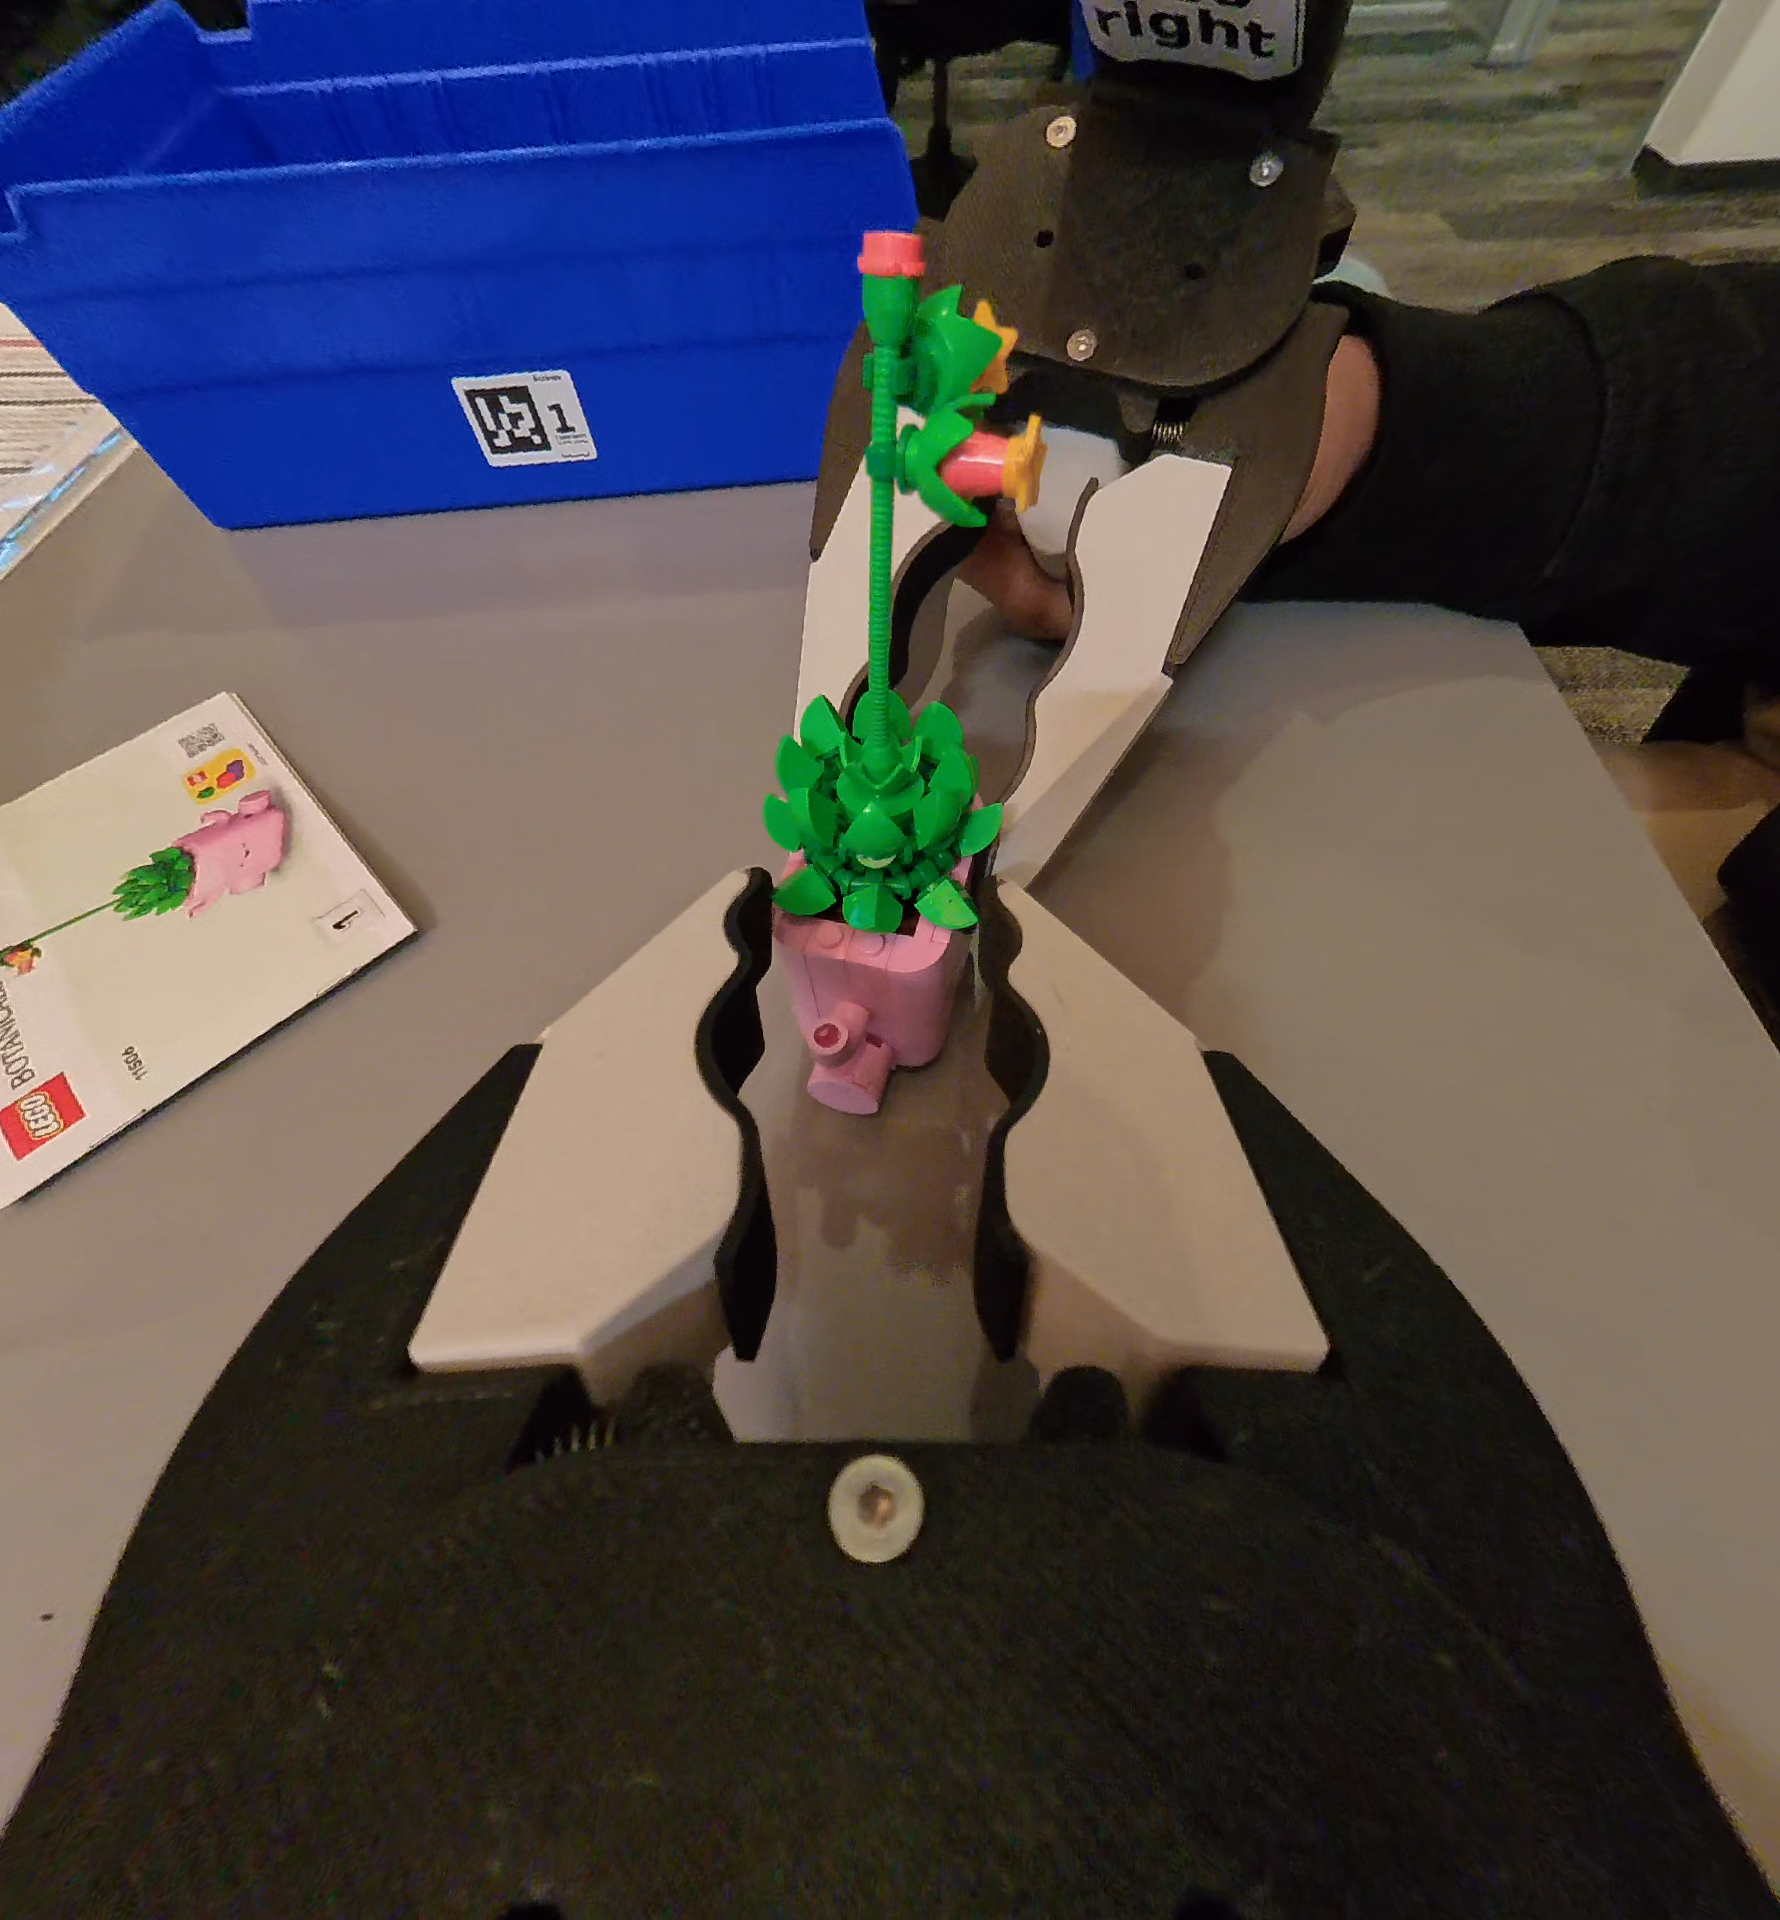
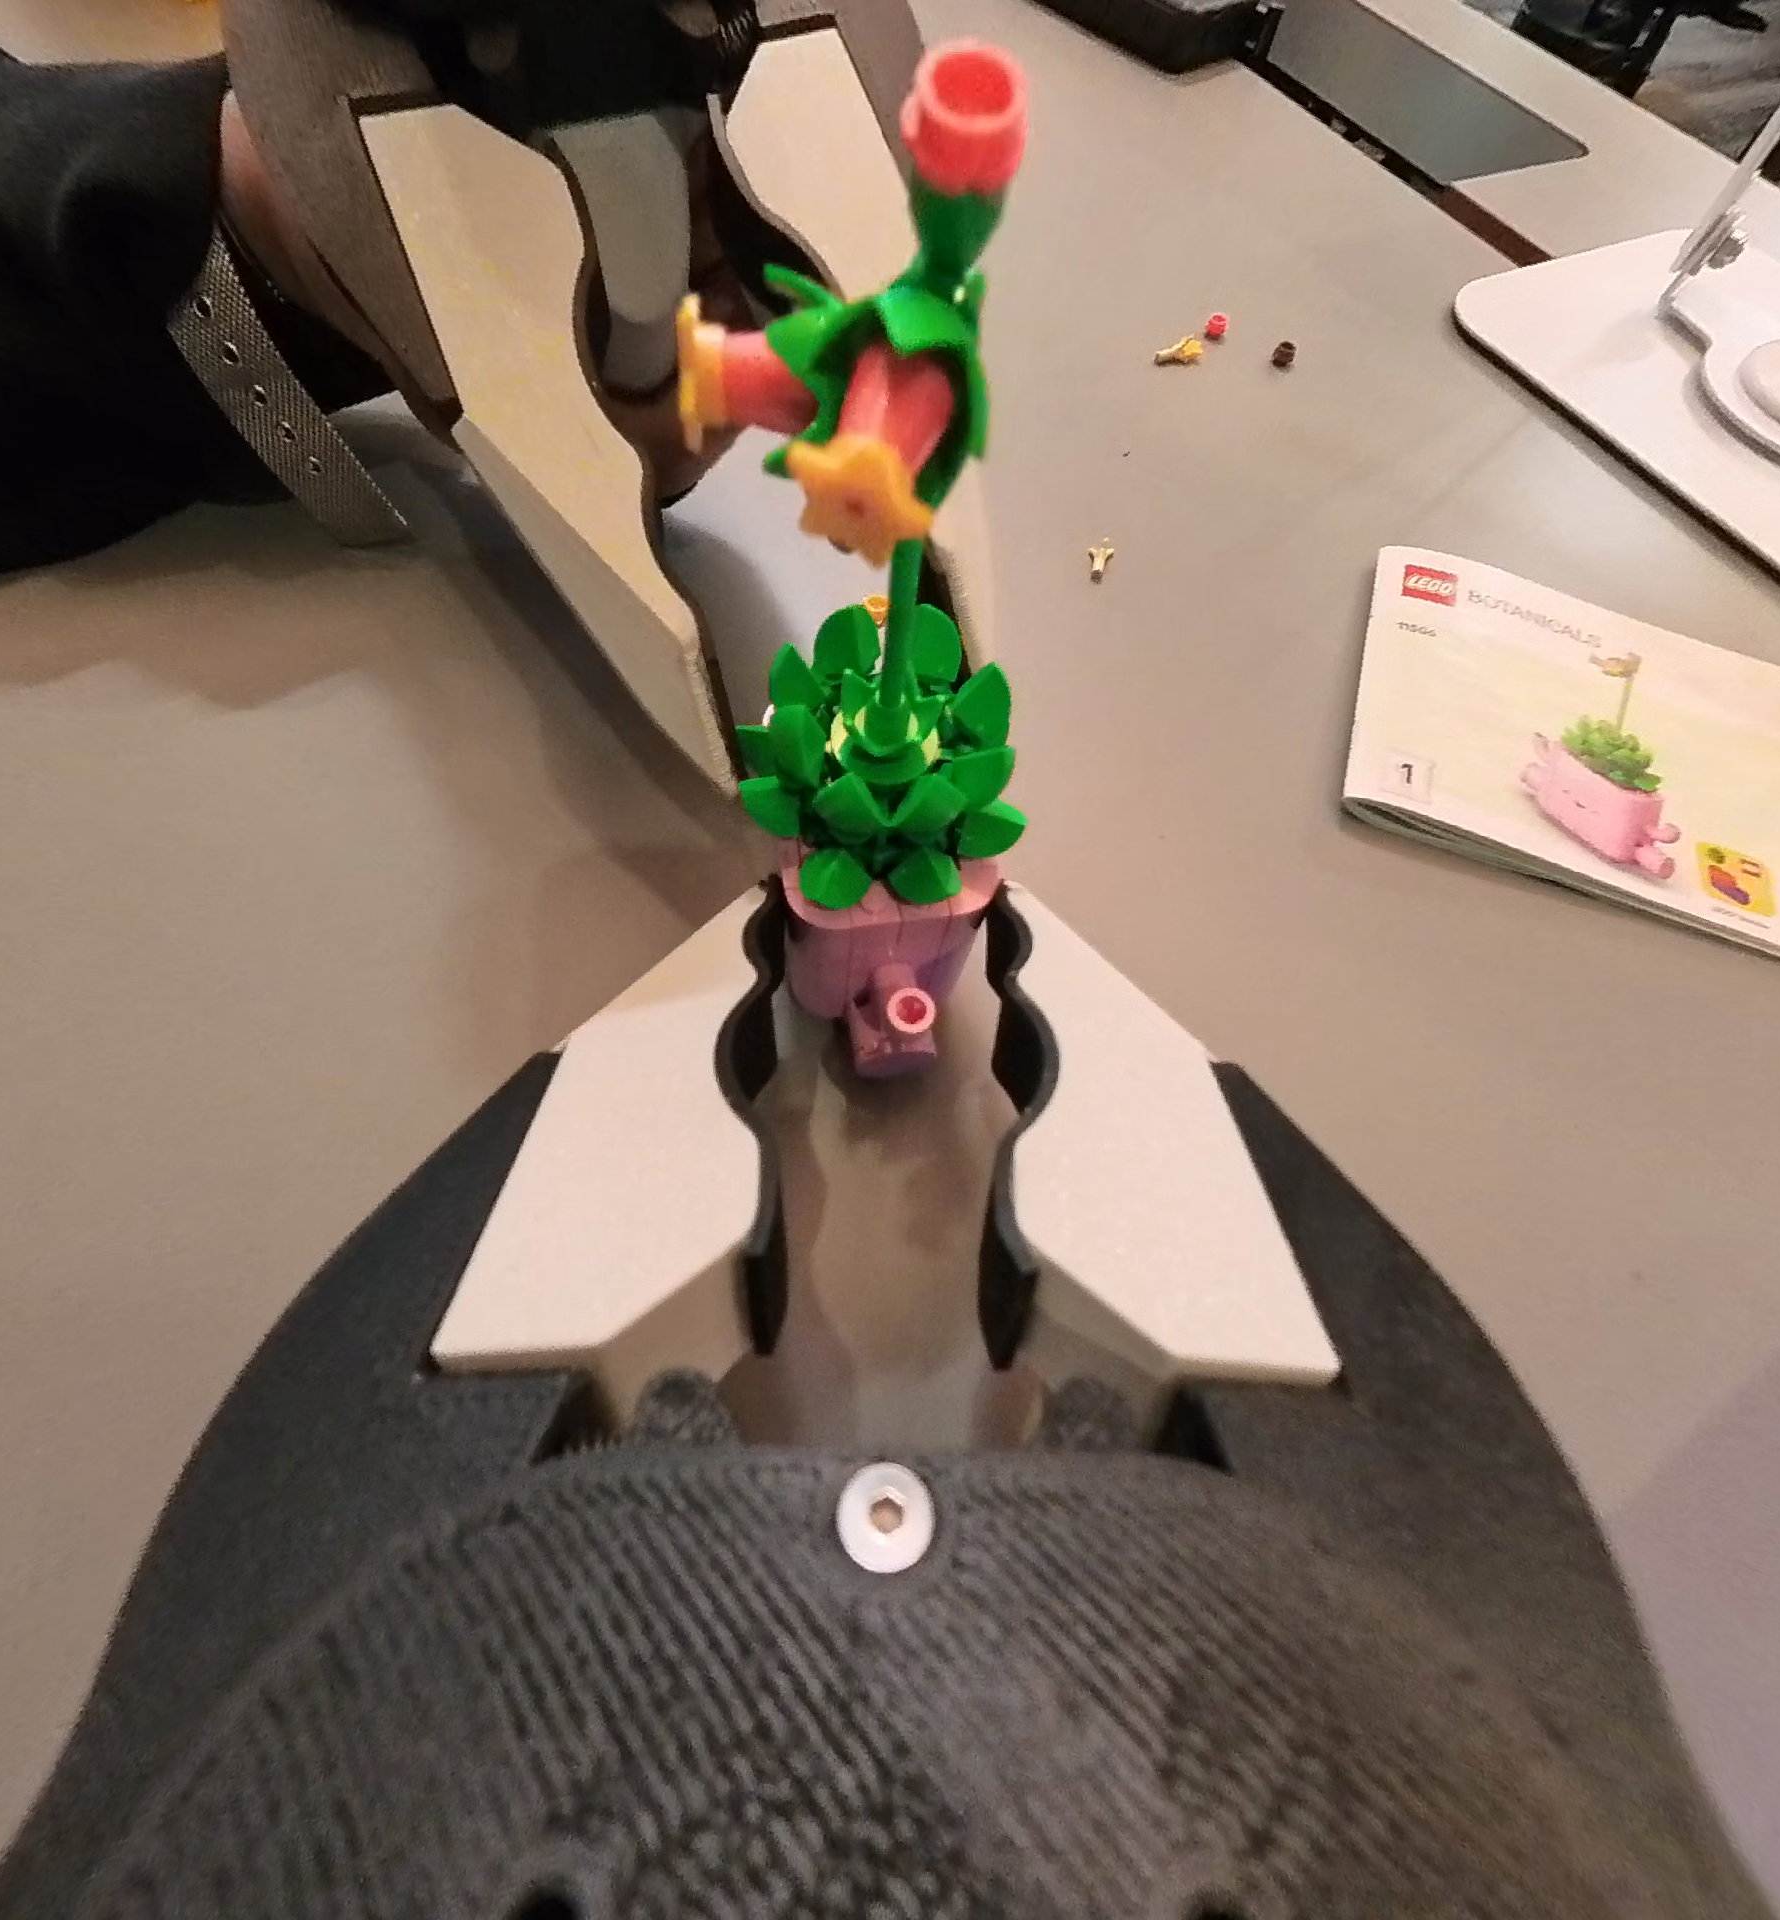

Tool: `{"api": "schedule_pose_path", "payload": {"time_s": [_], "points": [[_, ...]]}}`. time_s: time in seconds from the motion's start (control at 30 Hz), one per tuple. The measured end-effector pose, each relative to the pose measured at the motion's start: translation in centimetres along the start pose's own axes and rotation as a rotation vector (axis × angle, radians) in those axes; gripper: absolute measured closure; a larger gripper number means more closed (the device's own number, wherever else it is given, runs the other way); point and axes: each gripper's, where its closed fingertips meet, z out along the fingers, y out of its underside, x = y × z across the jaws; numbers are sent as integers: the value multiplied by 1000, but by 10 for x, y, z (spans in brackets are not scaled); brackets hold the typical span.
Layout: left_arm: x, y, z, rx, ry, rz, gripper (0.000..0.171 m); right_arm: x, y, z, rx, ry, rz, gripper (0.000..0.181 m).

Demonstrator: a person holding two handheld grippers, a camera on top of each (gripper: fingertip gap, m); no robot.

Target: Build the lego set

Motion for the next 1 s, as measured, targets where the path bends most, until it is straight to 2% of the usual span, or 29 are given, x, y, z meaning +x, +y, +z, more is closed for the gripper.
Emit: {"api": "schedule_pose_path", "payload": {"time_s": [1.0], "points": [[-3, 1, -3, 1, 5, -10, 135, 0, 0, 0, -2, 0, -4, 144]]}}
